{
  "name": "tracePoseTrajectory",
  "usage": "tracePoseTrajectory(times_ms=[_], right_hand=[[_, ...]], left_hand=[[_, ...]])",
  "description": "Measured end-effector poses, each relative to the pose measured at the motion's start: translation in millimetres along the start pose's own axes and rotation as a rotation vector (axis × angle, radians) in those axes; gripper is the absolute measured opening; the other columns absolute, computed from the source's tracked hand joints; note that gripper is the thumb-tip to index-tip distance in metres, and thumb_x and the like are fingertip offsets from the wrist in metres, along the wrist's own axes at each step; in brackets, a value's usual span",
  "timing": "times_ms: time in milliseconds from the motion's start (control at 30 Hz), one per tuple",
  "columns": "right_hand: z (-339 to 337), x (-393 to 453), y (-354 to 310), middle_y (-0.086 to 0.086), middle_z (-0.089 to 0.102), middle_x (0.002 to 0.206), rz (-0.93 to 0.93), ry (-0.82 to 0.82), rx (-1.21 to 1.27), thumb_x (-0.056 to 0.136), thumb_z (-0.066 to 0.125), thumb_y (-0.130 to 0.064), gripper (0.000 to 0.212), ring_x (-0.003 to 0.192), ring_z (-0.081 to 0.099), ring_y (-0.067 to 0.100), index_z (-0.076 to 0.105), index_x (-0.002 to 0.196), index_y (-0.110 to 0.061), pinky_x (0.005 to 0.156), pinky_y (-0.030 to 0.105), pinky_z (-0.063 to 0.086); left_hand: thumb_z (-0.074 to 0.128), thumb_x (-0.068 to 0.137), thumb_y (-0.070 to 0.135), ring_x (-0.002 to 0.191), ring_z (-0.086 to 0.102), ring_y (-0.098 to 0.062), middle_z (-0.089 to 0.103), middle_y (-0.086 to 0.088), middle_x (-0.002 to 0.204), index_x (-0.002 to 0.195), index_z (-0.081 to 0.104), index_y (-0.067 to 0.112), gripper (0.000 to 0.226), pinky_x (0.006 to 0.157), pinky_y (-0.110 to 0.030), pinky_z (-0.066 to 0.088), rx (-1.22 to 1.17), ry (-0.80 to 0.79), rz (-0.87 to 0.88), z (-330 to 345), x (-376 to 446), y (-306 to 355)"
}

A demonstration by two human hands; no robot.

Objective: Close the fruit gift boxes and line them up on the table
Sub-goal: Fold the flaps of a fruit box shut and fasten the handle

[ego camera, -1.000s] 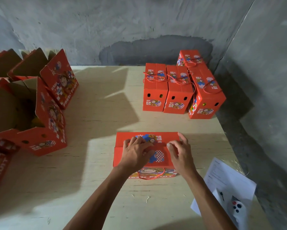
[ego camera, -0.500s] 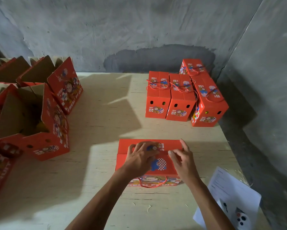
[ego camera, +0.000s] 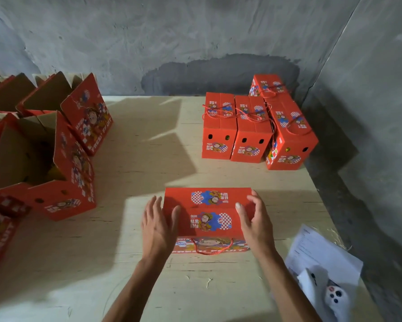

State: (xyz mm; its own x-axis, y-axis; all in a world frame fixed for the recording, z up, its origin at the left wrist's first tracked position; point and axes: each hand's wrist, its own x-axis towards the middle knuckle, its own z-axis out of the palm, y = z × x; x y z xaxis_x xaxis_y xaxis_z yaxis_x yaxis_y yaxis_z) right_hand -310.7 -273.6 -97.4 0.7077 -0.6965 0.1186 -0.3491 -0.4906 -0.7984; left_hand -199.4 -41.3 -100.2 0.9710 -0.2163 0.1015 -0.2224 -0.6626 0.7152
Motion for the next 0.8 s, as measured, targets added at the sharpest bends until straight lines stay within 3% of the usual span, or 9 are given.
tracePoseTrajectory(times_ms=[33,100,167,333,500,567,667,733,800], right_hand=[[0,0,-2,0.002,0.058,0.146,0.043,0.000,0.005,0.096,0.056,-0.055,0.060,0.124,0.061,0.018,0.047,0.143,-0.018,0.093,0.028,0.051],[-2,0,-5,0.006,0.066,0.134,0.124,-0.023,0.002,0.094,0.050,-0.063,0.072,0.112,0.067,0.022,0.039,0.150,-0.018,0.091,0.035,0.056],[-2,1,-4,0.006,0.069,0.129,0.160,-0.055,-0.025,0.095,0.048,-0.064,0.072,0.107,0.069,0.022,0.039,0.152,-0.020,0.090,0.037,0.057],[-1,-2,-4,-0.002,0.072,0.123,0.201,-0.020,0.001,0.096,0.054,-0.062,0.067,0.099,0.067,0.013,0.043,0.151,-0.026,0.085,0.027,0.053],[0,-5,-5,0.000,0.072,0.122,0.175,0.019,-0.005,0.096,0.057,-0.061,0.067,0.103,0.070,0.018,0.046,0.151,-0.024,0.089,0.037,0.059],[0,-6,-7,0.000,0.073,0.120,0.188,0.037,0.007,0.095,0.060,-0.060,0.066,0.103,0.070,0.019,0.048,0.148,-0.023,0.090,0.036,0.058],[0,-6,-9,0.004,0.073,0.110,0.249,0.051,0.058,0.090,0.064,-0.061,0.062,0.090,0.071,0.021,0.047,0.133,-0.019,0.078,0.036,0.059],[0,-7,-10,0.009,0.073,0.102,0.272,0.056,0.073,0.090,0.065,-0.060,0.057,0.080,0.072,0.024,0.041,0.119,-0.017,0.068,0.042,0.062],[2,-7,-11,0.011,0.072,0.096,0.255,0.051,0.049,0.094,0.059,-0.058,0.051,0.073,0.072,0.025,0.036,0.112,-0.016,0.061,0.046,0.062]], left_hand=[[0.052,0.099,0.062,0.135,0.051,-0.026,0.053,-0.008,0.148,0.148,0.044,0.013,0.070,0.107,-0.043,0.049,-0.203,-0.072,-0.132,-1,-1,-2],[0.059,0.092,0.066,0.114,0.070,-0.019,0.072,0.003,0.125,0.134,0.058,0.019,0.063,0.082,-0.026,0.060,-0.579,-0.182,-0.321,-1,-2,0],[0.060,0.092,0.064,0.098,0.076,-0.017,0.079,0.005,0.105,0.119,0.068,0.021,0.052,0.074,-0.025,0.061,-0.685,-0.181,-0.318,2,-2,-2],[0.060,0.089,0.065,0.094,0.076,-0.016,0.079,0.003,0.101,0.113,0.072,0.022,0.051,0.079,-0.038,0.061,-0.690,-0.164,-0.312,5,-2,-5],[0.064,0.088,0.061,0.081,0.074,-0.005,0.079,0.008,0.090,0.103,0.075,0.023,0.043,0.064,-0.020,0.056,-0.697,-0.107,-0.329,4,-2,0],[0.065,0.092,0.055,0.083,0.075,-0.006,0.079,0.006,0.092,0.105,0.075,0.025,0.034,0.064,-0.020,0.056,-0.671,-0.081,-0.324,3,-4,2],[0.075,0.092,0.043,0.084,0.075,-0.004,0.078,0.001,0.095,0.110,0.068,0.020,0.030,0.063,-0.017,0.056,-0.691,-0.043,-0.381,0,-2,4],[0.081,0.087,0.039,0.068,0.070,0.004,0.074,0.002,0.082,0.099,0.061,0.006,0.040,0.053,-0.011,0.048,-0.648,0.018,-0.448,-2,1,5],[0.079,0.088,0.039,0.058,0.066,0.003,0.071,0.005,0.068,0.086,0.060,0.005,0.039,0.047,-0.013,0.045,-0.590,0.026,-0.465,-3,3,7]])
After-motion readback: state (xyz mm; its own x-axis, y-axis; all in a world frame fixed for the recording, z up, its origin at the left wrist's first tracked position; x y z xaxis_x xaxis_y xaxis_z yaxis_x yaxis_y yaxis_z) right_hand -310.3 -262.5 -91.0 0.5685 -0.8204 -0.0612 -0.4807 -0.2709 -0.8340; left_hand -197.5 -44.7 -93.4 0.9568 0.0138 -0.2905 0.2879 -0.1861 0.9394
